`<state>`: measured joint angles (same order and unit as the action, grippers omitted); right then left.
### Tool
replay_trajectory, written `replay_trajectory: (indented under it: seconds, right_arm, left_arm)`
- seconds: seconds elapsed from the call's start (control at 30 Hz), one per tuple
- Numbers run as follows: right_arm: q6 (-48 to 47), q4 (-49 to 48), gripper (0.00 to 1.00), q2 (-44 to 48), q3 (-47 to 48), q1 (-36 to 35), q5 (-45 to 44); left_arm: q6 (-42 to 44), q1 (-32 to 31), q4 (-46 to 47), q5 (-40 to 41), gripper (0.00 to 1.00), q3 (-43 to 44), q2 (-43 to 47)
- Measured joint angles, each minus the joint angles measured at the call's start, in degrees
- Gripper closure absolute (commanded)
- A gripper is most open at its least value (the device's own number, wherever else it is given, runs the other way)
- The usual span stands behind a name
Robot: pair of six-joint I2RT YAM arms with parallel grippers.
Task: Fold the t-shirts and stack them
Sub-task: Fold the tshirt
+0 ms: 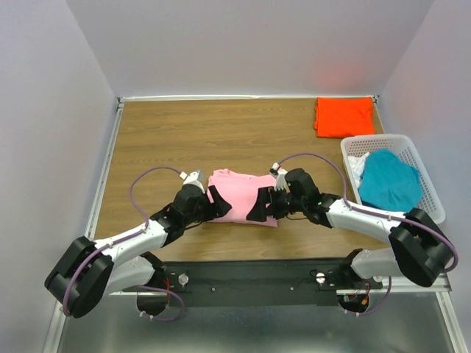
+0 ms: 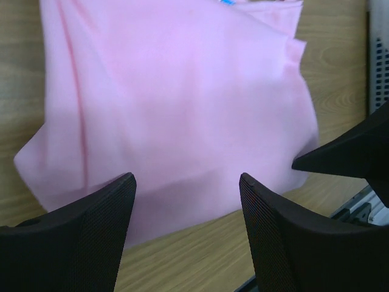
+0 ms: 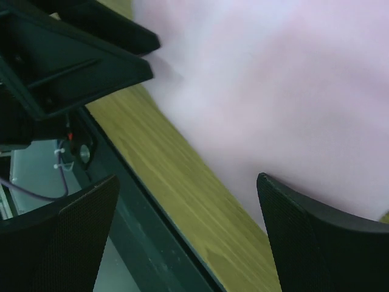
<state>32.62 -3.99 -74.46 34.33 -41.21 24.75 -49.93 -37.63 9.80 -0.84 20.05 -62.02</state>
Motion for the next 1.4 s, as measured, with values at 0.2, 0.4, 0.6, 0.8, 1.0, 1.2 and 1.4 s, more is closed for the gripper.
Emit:
replay_trajectory:
  seconds: [0.2, 0.4, 0.6, 0.8, 1.0, 1.2, 1.4]
  right_arm:
    - [4.1, -1.9, 0.00, -1.8, -4.2, 0.0, -5.0]
    - [7.2, -4.0, 0.00, -1.5, -6.8, 0.0, -8.8]
    - [8.5, -5.5, 0.00, -1.1, -7.7, 0.0, -11.1]
    - [7.6, 2.2, 0.00, 4.4, -7.2, 0.0, -17.2]
    - [6.4, 10.1, 0.00, 16.0, -5.6, 0.0, -23.7]
    - [6.5, 12.2, 0.00, 21.4, -5.1, 0.0, -30.1]
    - [6.4, 14.0, 0.00, 15.4, -2.3, 0.0, -31.1]
  left_arm:
    - [-1.7, 0.0, 1.3, 0.2, 0.23, -2.0, -1.6]
    - [-3.6, 0.0, 3.0, 0.8, 0.23, -3.5, -2.5]
    - [-5.5, 0.0, 3.4, 1.7, 0.23, -4.9, -0.7]
    - [-5.8, 0.0, -2.4, 3.3, 0.22, -4.6, 3.8]
    - [-4.9, 0.0, -14.4, 10.3, 0.02, 1.6, 10.8]
    - [-5.0, 0.0, -20.7, 19.8, 0.02, 8.1, 17.2]
    - [-4.7, 0.6, -23.8, 24.3, 0.02, 8.5, 17.9]
